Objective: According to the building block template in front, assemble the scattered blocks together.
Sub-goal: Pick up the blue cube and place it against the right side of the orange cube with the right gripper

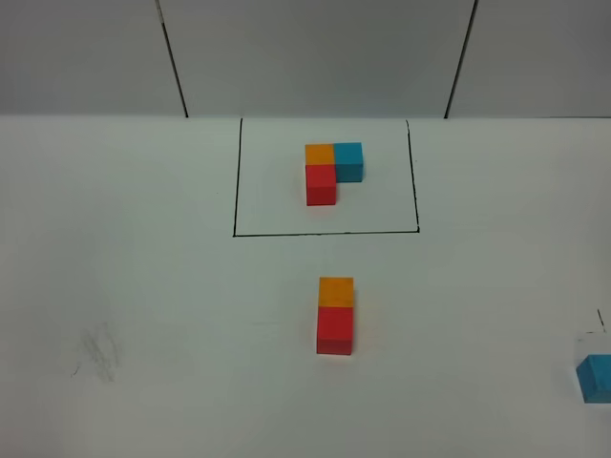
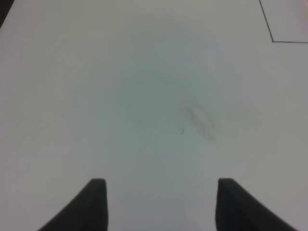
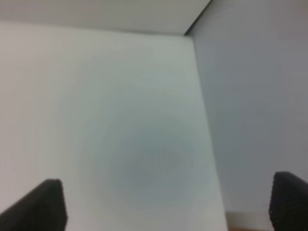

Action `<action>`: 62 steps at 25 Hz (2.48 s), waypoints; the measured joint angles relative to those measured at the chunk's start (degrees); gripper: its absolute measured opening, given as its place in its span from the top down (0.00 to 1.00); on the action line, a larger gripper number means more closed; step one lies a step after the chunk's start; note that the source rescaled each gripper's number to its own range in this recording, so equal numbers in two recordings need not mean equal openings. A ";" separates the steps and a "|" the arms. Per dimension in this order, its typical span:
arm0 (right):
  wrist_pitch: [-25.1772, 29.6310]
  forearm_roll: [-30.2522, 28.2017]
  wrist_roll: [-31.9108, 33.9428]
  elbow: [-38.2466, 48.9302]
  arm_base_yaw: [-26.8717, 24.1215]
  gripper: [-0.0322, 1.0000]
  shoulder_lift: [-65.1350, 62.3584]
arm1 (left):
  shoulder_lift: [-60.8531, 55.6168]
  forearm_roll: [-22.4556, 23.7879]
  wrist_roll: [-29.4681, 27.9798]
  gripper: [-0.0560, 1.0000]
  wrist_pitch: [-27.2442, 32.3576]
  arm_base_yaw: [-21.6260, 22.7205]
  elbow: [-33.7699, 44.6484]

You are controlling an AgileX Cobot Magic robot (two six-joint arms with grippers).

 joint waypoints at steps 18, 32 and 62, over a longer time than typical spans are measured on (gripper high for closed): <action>-7.58 10.19 2.86 38.82 0.05 0.14 -7.16 | 0.00 0.00 0.05 0.40 0.00 0.00 0.00; -26.72 14.61 1.03 53.77 1.11 0.14 -4.08 | 0.00 0.00 0.05 0.40 0.00 0.00 0.00; -38.27 14.61 2.86 54.16 1.11 0.15 18.13 | 0.00 0.00 0.05 0.40 0.00 0.00 0.00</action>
